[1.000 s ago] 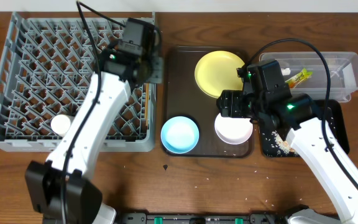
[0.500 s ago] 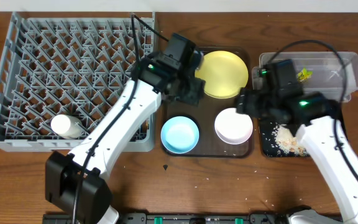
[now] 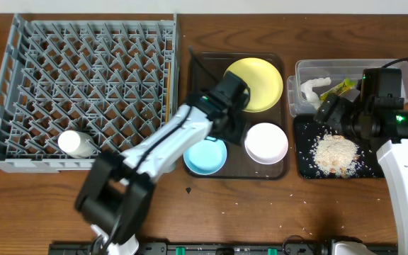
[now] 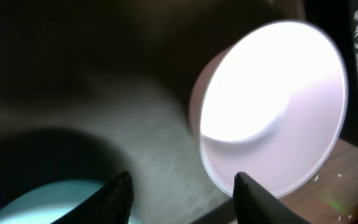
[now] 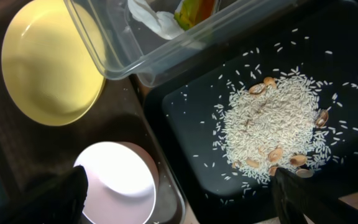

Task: Sort waste into correct bins and load items into the dishwasher
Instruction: 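Grasp the white bowl with the left gripper while the right arm retracts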

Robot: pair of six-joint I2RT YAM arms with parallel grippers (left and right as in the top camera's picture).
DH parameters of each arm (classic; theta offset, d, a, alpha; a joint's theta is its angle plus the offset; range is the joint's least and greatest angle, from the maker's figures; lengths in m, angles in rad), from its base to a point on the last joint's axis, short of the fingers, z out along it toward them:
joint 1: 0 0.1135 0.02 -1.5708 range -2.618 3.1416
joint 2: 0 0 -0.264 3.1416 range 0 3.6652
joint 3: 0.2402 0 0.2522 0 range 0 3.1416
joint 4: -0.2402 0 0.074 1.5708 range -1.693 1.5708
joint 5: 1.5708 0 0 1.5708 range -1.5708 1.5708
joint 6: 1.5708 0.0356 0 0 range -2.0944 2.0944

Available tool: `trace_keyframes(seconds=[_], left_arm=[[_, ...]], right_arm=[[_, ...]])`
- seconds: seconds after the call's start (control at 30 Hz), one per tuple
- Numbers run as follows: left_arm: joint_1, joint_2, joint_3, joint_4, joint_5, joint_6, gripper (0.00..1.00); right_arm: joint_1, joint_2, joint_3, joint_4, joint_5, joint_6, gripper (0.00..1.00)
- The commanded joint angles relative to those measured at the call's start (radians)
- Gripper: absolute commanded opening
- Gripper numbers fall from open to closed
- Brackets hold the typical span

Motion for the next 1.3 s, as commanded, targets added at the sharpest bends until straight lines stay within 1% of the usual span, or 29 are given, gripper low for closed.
trace_keyframes(seconds=[0.0,0.07,0.1,0.17,0.23,0.3,0.5,0.67,0.83,0.97,1.07,1.17,1.27], left_arm=[[-0.048,0.051,-0.004,0.032,0.05,-0.035,0.52],[-0.069,0.071,-0.004,0.05,0.05,-0.035,0.52],[-0.076,0.079,-0.004,0.054,0.044,-0.035,0.5],[-0.089,0.096,-0.004,0.056,-0.011,-0.051,0.44],[-0.094,0.114,-0.004,0.058,-0.081,-0.069,0.43],[-0.093,0.131,-0.004,0.07,-0.097,-0.069,0.39],[-0.094,0.151,-0.004,0.11,-0.097,-0.068,0.09],[-0.093,0.137,0.02,0.101,-0.097,-0.068,0.08],[-0.093,0.05,0.027,0.105,-0.095,-0.068,0.08],[-0.08,0.009,0.027,0.108,-0.006,-0.062,0.07],[-0.04,-0.029,0.027,0.104,0.07,-0.049,0.07],[0.019,-0.095,0.027,0.074,0.057,-0.036,0.07],[0.098,-0.191,0.029,0.016,-0.048,-0.024,0.07]], right_arm=[[-0.008,-0.014,0.005,-0.003,0.027,-0.001,0.94],[-0.008,-0.014,0.005,-0.003,0.026,0.0,0.94],[-0.008,-0.014,0.005,-0.003,0.026,0.0,0.94],[-0.008,-0.014,0.005,-0.005,0.026,0.0,0.94],[-0.008,-0.014,0.005,-0.011,0.022,0.0,0.94],[-0.008,-0.014,0.005,-0.015,0.019,0.0,0.94],[-0.006,-0.014,0.005,-0.037,0.019,0.0,0.94],[-0.006,-0.014,0.005,-0.043,0.019,0.0,0.94],[-0.006,-0.014,0.005,-0.05,0.019,0.0,0.96],[-0.006,-0.014,0.005,-0.05,0.019,0.0,0.97],[-0.006,-0.014,0.005,-0.055,0.019,0.0,0.98],[-0.006,-0.014,0.005,-0.056,0.019,0.0,0.98],[-0.006,-0.014,0.005,-0.056,0.019,0.0,0.99]])
